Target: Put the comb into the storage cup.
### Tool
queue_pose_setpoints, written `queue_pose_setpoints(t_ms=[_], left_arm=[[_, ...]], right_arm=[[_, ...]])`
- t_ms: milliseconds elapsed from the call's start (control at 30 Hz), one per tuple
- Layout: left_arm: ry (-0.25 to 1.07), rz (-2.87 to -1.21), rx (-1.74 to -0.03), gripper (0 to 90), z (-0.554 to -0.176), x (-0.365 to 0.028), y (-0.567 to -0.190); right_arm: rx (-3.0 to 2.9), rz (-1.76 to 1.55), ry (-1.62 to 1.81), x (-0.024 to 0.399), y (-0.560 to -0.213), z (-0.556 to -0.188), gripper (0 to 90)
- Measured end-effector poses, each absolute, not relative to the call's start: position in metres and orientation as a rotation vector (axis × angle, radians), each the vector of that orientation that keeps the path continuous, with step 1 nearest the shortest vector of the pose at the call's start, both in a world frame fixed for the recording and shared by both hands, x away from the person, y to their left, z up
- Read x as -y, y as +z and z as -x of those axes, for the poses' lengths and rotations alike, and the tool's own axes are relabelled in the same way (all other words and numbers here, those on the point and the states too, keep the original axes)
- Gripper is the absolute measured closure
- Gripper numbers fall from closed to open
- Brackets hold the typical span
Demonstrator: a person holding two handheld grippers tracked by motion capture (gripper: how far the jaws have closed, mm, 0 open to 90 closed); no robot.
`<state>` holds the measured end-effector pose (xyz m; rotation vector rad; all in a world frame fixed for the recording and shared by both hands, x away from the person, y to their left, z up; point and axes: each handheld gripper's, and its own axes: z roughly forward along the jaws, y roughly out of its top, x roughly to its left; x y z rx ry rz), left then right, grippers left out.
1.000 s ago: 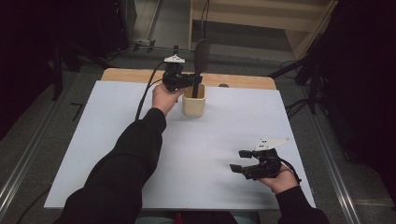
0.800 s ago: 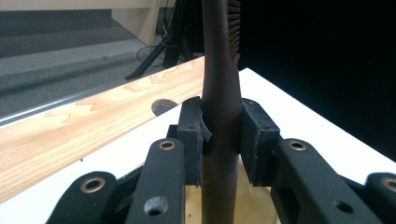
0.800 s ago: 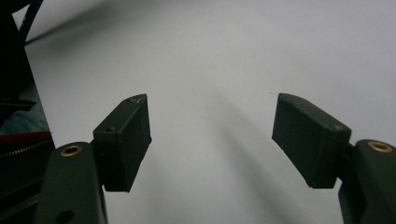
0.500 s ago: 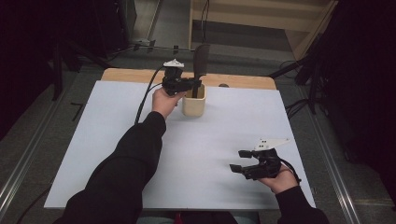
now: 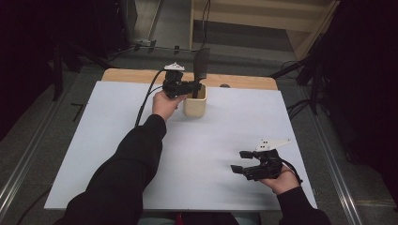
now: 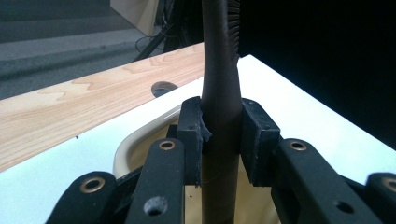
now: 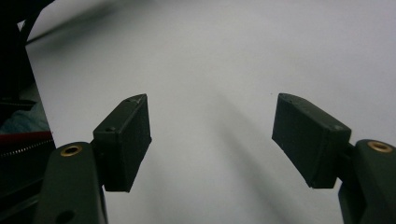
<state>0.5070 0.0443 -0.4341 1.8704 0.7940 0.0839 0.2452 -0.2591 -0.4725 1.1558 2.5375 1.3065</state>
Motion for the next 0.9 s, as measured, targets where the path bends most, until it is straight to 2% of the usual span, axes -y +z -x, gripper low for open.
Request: queue_pose_setpoints(t_ms=[167, 267, 333, 567, 900], left_arm=[[0.106, -1.89, -0.804, 70.3, -0.506, -0.045, -0.432], [0.173, -1.871, -0.829, 41.0, -0.506, -0.05, -0.425], [0.157, -1.846, -0.852, 33.7, -0.508, -0.055, -0.423], [0.108, -1.842, -0.902, 30.5, -0.511, -0.072, -0.419], [0.059, -1.842, -0.908, 30.5, -0.506, -0.086, -0.419]], right_arm=[[-2.538, -1.152, 1.307, 0.259, -0.473, -0.245, 26.0], [-2.539, -1.152, 1.307, 0.259, -0.472, -0.245, 26.0], [-2.538, -1.151, 1.308, 0.259, -0.472, -0.245, 25.9], [-2.538, -1.152, 1.307, 0.259, -0.472, -0.245, 26.0], [-2.536, -1.161, 1.301, 0.259, -0.473, -0.246, 26.0]])
